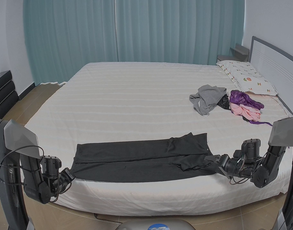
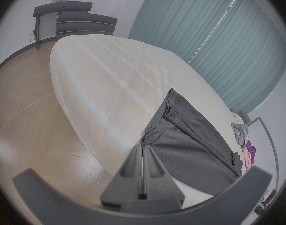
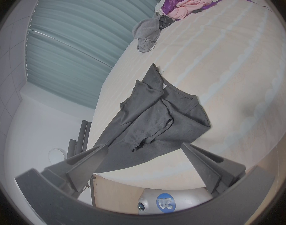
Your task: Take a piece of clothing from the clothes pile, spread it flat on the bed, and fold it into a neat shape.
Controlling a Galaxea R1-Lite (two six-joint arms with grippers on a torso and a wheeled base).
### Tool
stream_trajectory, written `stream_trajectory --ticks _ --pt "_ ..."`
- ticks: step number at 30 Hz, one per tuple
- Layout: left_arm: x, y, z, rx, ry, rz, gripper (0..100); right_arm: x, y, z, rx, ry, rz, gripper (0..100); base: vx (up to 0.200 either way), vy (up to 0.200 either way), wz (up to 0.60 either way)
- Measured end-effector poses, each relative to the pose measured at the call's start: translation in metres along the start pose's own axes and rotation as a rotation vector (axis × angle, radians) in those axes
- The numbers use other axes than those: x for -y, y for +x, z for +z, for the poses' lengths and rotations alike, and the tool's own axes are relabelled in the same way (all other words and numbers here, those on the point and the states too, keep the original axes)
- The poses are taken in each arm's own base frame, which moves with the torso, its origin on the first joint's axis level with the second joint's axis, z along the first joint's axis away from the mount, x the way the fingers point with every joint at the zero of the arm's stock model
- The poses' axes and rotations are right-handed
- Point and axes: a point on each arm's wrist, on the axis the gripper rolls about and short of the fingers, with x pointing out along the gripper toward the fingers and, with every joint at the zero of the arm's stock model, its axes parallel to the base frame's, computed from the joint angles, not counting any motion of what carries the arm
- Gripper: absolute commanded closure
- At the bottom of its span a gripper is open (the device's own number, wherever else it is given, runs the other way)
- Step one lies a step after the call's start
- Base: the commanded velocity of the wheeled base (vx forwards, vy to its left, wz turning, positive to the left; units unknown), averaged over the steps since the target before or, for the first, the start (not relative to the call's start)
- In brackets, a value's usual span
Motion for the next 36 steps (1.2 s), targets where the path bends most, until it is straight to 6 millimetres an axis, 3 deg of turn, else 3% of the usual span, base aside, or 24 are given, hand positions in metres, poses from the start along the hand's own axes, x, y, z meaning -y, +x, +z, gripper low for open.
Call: stream_trajectory --ticks 6,7,16,24,36 --pt "0.0 -0.003 0.002 0.003 -0.009 -0.002 100 -0.005 0.001 -0.004 0.011 0.008 -0.018 0 0.0 0.0 0.0" --pt "0.0 -0.003 0.002 0.002 -0.012 -0.004 0 -0.007 0.002 -0.004 0.019 0.009 -0.025 0 0.0 0.0 0.0" --pt "0.003 -0.001 0.004 0.003 -0.056 -0.025 0 -0.026 0.019 -0.007 0.019 0.066 -0.036 0 0.0 0.0 0.0" --pt "0.006 -0.003 0.007 0.009 -0.077 -0.055 0 -0.043 0.047 -0.009 0.038 0.06 -0.066 0 0.0 0.0 0.0" --pt "0.01 -0.003 0.009 0.028 -0.09 -0.084 0 -0.045 0.074 -0.027 0.038 -0.022 -0.134 0 0.0 0.0 0.0"
